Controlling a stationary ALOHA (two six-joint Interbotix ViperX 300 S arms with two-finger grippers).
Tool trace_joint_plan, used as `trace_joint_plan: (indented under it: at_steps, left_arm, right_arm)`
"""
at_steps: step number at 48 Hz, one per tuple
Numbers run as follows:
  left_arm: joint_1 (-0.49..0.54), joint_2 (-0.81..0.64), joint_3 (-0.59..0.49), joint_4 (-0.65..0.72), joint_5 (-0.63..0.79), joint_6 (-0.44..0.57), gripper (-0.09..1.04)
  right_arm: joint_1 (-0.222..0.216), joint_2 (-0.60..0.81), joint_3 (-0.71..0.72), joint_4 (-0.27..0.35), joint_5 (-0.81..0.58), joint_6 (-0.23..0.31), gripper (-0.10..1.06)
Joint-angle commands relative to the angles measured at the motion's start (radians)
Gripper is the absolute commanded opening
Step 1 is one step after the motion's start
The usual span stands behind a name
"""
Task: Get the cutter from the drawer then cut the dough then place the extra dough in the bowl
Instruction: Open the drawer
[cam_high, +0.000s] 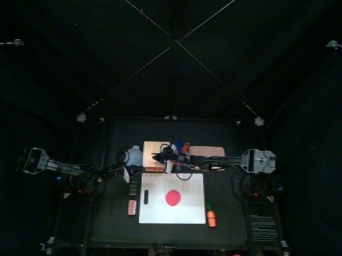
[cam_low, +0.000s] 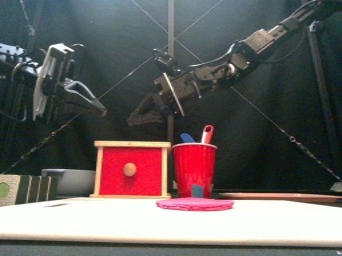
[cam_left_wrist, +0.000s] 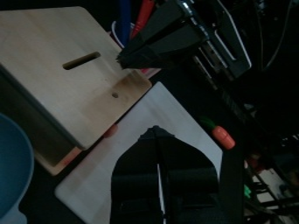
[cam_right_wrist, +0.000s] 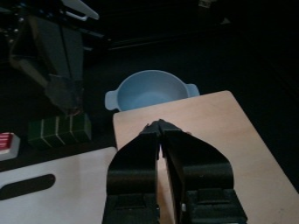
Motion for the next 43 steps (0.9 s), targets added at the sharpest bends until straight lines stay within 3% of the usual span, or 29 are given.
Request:
trace_joint_plan:
  at_steps: [1,13,25,43]
  left_arm:
    - [-0.006,0.023,-0.031,0.000,-0.029,-0.002,0.04]
    - [-0.014,0.071,-0.049,0.009,-0.032,0.002,0.12]
    - [-0.018,0.100,-0.061,-0.008,-0.034,-0.015,0.28]
    - [-0.028,0.239,-0.087,-0.080,-0.021,-0.295,0.60]
  right_arm:
    - [-0.021,-0.015,-0.032,-0.008,0.026,0.002,0.04]
    - [-0.021,0.006,-0.015,-0.008,0.129,0.003,0.04]
    - [-0.017,0.025,-0.014,-0.008,0.187,0.002,0.04]
    - [-0.017,0.023,-0.012,-0.014,0.238,-0.002,0.04]
